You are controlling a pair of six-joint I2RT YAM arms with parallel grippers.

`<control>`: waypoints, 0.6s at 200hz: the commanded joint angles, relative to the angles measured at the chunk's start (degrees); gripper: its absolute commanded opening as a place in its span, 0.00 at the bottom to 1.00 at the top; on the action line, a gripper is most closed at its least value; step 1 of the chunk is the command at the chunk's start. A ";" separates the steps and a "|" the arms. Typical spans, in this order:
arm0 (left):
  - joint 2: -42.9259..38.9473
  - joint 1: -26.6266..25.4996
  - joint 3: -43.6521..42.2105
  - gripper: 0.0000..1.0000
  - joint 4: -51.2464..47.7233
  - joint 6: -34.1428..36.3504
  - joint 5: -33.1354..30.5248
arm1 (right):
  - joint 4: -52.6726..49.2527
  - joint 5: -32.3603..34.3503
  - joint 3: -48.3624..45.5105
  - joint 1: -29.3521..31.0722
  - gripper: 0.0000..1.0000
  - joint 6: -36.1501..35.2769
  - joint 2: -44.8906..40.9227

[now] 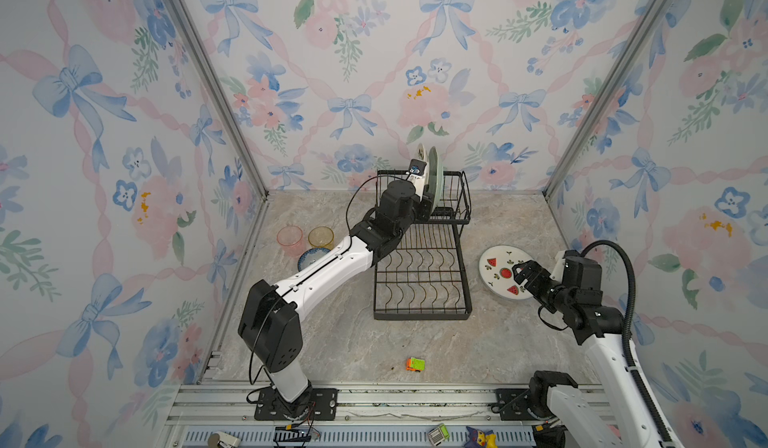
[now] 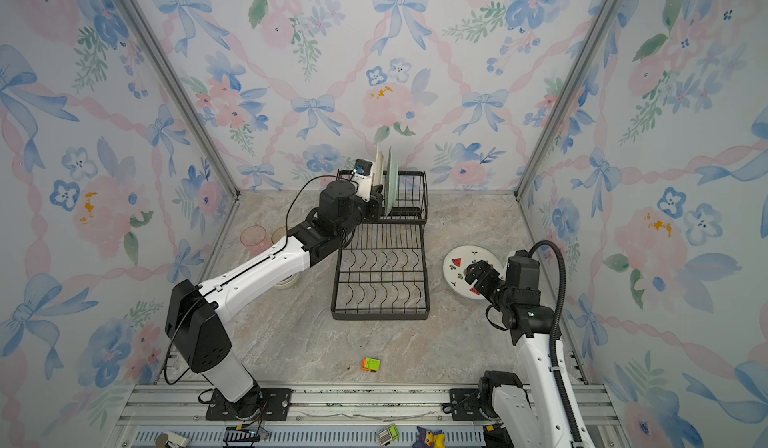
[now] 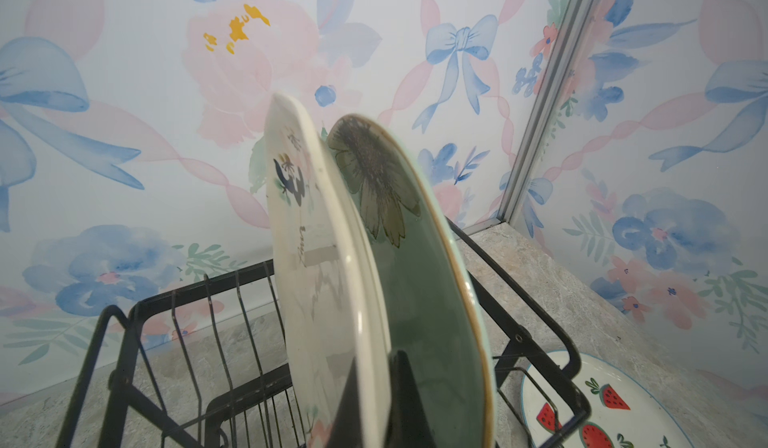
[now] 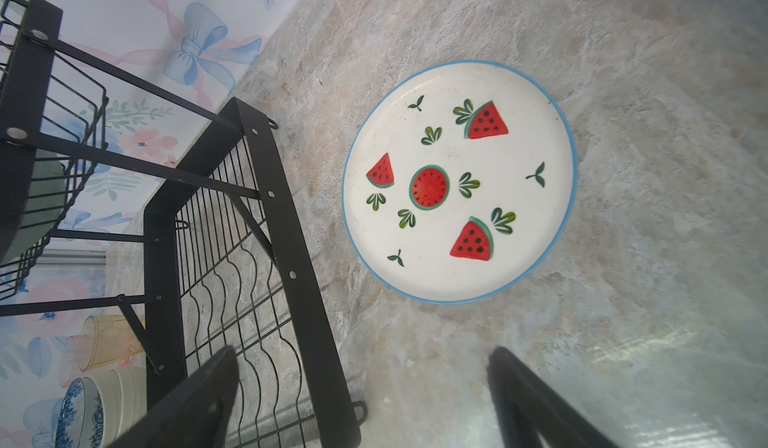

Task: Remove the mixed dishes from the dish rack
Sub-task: 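Close the left gripper on the cream floral plate rim and lift it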

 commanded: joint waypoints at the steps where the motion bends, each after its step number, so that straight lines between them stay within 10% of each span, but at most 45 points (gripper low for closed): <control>1: -4.51 1.14 1.44 0.00 6.95 5.28 0.29 | -0.86 -0.54 0.47 -0.17 0.95 -0.33 -0.54; 120: -10.14 1.31 -3.21 0.00 12.19 7.03 -0.24 | 0.15 -2.53 0.64 0.16 0.95 -0.79 -0.12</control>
